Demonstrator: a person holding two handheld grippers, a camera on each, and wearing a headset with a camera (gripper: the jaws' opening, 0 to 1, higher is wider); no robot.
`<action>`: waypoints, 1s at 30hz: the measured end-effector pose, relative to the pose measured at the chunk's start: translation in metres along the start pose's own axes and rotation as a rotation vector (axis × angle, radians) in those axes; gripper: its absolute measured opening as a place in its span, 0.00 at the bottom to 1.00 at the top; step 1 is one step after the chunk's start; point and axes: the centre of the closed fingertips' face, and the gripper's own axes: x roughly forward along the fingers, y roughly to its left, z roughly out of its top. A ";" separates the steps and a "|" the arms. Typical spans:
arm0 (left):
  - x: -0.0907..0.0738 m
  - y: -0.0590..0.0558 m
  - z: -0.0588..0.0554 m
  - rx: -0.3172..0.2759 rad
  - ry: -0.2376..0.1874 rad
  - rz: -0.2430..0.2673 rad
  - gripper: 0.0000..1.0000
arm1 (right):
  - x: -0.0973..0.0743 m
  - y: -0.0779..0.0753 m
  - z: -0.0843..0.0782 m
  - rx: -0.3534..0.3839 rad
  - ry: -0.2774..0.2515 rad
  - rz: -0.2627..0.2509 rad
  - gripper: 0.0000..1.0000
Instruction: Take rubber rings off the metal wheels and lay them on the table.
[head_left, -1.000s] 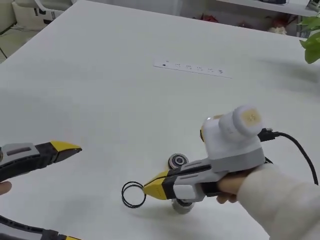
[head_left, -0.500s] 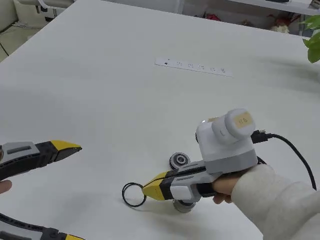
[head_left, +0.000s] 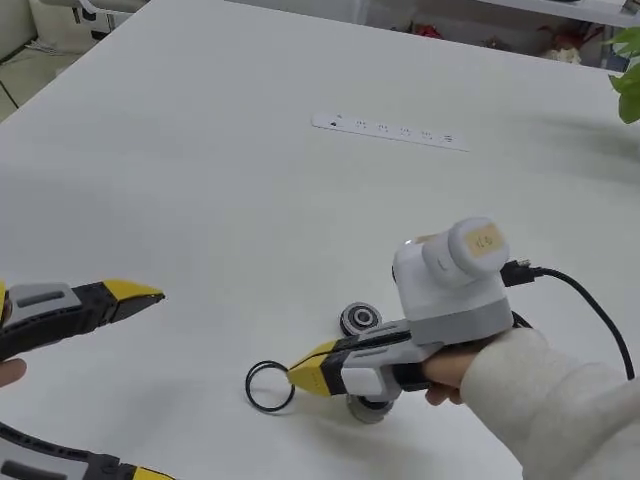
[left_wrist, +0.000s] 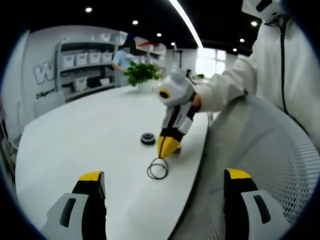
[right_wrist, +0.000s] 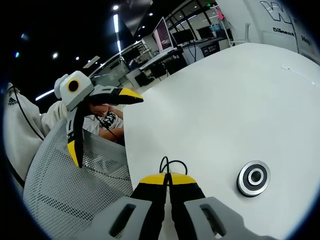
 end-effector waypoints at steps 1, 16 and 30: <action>0.000 0.000 0.000 -0.001 -0.001 0.000 1.00 | 0.000 -0.001 0.000 0.002 -0.001 -0.001 0.00; -0.002 0.003 0.000 0.004 0.000 0.016 0.99 | 0.003 -0.009 -0.002 -0.018 0.015 -0.039 0.00; -0.002 0.004 -0.001 0.004 0.003 0.017 0.98 | 0.004 -0.014 -0.003 -0.011 0.019 -0.056 0.00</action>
